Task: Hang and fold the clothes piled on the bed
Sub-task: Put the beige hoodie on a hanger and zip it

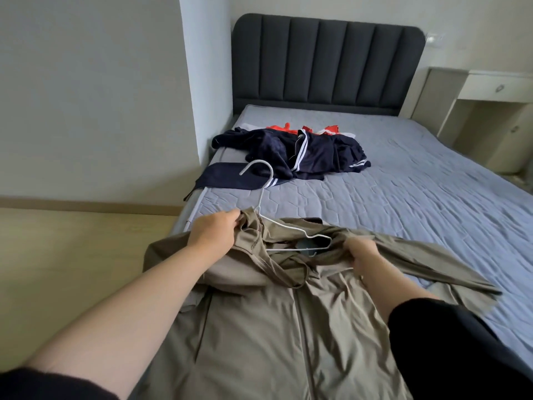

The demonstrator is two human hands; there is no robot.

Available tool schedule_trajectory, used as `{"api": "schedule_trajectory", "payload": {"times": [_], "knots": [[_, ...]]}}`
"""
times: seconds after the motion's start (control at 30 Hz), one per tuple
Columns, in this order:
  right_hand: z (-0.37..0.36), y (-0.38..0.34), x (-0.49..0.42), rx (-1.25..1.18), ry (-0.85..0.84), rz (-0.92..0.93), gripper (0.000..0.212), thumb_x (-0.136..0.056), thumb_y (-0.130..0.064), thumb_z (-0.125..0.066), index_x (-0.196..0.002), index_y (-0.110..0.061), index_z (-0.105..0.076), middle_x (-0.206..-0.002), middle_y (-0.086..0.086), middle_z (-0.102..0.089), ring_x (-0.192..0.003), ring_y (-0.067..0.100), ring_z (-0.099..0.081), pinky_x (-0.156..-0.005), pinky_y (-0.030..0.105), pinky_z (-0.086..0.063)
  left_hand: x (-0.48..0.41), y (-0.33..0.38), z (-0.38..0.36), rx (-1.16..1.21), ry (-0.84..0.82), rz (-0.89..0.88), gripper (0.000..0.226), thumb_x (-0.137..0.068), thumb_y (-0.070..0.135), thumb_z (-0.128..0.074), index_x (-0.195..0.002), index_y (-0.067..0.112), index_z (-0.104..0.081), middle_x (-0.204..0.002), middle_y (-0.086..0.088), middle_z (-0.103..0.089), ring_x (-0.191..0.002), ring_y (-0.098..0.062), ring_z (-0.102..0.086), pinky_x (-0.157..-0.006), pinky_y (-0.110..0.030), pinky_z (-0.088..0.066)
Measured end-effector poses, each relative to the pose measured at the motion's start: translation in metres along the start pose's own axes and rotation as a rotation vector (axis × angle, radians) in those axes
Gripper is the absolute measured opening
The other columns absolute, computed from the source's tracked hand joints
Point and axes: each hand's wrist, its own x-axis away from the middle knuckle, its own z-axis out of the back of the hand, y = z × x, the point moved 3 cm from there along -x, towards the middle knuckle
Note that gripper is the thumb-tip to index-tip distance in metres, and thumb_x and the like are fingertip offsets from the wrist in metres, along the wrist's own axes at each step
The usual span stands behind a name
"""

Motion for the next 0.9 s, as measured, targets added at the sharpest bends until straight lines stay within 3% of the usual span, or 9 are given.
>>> {"api": "schedule_trajectory", "payload": {"times": [0.13, 0.3, 0.47, 0.53, 0.6, 0.67, 0.7, 0.8, 0.9], "knots": [[-0.003, -0.051, 0.024, -0.274, -0.069, 0.1, 0.027, -0.079, 0.018, -0.036, -0.069, -0.005, -0.047, -0.069, 0.012, -0.046, -0.061, 0.026, -0.048, -0.06, 0.035, -0.041, -0.005, 0.019, -0.003, -0.001, -0.057, 0.058, 0.013, -0.098, 0.016, -0.039, -0.096, 0.017, -0.052, -0.076, -0.003, -0.056, -0.071, -0.029, -0.056, -0.057, -0.031, -0.029], [-0.024, -0.109, 0.089, -0.159, -0.287, 0.294, 0.033, -0.073, 0.021, -0.027, -0.07, -0.006, -0.046, -0.064, 0.011, -0.047, -0.059, 0.023, -0.044, -0.056, 0.03, -0.033, -0.015, 0.042, 0.001, 0.151, -0.071, 0.185, 0.019, -0.096, 0.019, -0.04, -0.099, 0.022, -0.058, -0.094, -0.008, -0.066, -0.088, -0.033, -0.061, -0.064, -0.032, -0.034], [-0.042, -0.128, 0.151, -0.02, -0.656, 0.471, 0.032, -0.082, 0.012, -0.033, -0.072, -0.009, -0.054, -0.063, 0.004, -0.054, -0.052, 0.015, -0.053, -0.045, 0.021, -0.041, -0.031, 0.047, 0.02, 0.551, -0.073, 0.288, 0.018, -0.093, 0.019, -0.046, -0.091, 0.017, -0.063, -0.098, -0.01, -0.068, -0.096, -0.034, -0.06, -0.077, -0.038, -0.046], [-0.038, -0.126, 0.153, 0.24, -0.518, 0.621, 0.027, -0.088, -0.003, -0.041, -0.068, -0.01, -0.057, -0.062, -0.001, -0.057, -0.049, 0.015, -0.054, -0.043, 0.026, -0.044, -0.034, 0.047, 0.034, 0.651, -0.03, 0.265, 0.02, -0.093, 0.02, -0.047, -0.077, 0.02, -0.059, -0.085, -0.007, -0.066, -0.088, -0.033, -0.059, -0.067, -0.035, -0.042], [-0.026, -0.128, 0.145, 0.445, -0.171, 0.817, 0.026, -0.088, -0.011, -0.045, -0.063, -0.01, -0.052, -0.06, -0.002, -0.054, -0.053, 0.019, -0.052, -0.05, 0.032, -0.044, -0.037, 0.048, 0.046, 0.668, 0.016, 0.242, 0.026, -0.094, 0.021, -0.049, -0.068, 0.021, -0.053, -0.075, -0.003, -0.061, -0.083, -0.032, -0.058, -0.061, -0.033, -0.035], [-0.012, -0.132, 0.136, 0.536, 0.135, 0.993, 0.019, -0.088, -0.018, -0.05, -0.07, -0.015, -0.05, -0.074, -0.002, -0.053, -0.071, 0.019, -0.05, -0.059, 0.031, -0.037, -0.037, 0.052, 0.055, 0.662, 0.045, 0.212, 0.022, -0.095, 0.018, -0.051, -0.074, 0.016, -0.059, -0.078, -0.004, -0.064, -0.083, -0.03, -0.059, -0.063, -0.034, -0.037], [-0.008, -0.134, 0.131, 0.567, 0.198, 1.05, 0.009, -0.088, -0.022, -0.054, -0.081, -0.016, -0.055, -0.087, -0.002, -0.053, -0.084, 0.02, -0.05, -0.068, 0.03, -0.037, -0.037, 0.055, 0.059, 0.658, 0.053, 0.192, 0.019, -0.095, 0.018, -0.052, -0.079, 0.014, -0.062, -0.081, -0.005, -0.065, -0.084, -0.028, -0.059, -0.065, -0.034, -0.039], [-0.006, -0.134, 0.113, 0.783, 0.147, 1.03, 0.033, -0.087, -0.03, -0.058, -0.118, -0.019, -0.056, -0.119, 0.002, -0.052, -0.115, 0.024, -0.041, -0.097, 0.036, -0.031, -0.035, 0.066, 0.06, 0.612, 0.042, 0.144, 0.015, -0.095, 0.018, -0.051, -0.087, 0.013, -0.063, -0.086, -0.005, -0.067, -0.085, -0.027, -0.059, -0.072, -0.04, -0.047], [-0.011, -0.124, 0.101, 0.884, 0.124, 1.02, 0.015, -0.086, -0.016, -0.049, -0.098, -0.016, -0.058, -0.102, 0.006, -0.063, -0.106, 0.031, -0.049, -0.09, 0.037, -0.03, -0.037, 0.076, 0.05, 0.549, 0.055, 0.106, 0.013, -0.096, 0.018, -0.049, -0.085, 0.017, -0.058, -0.083, -0.004, -0.065, -0.083, -0.029, -0.058, -0.068, -0.039, -0.045]]}}
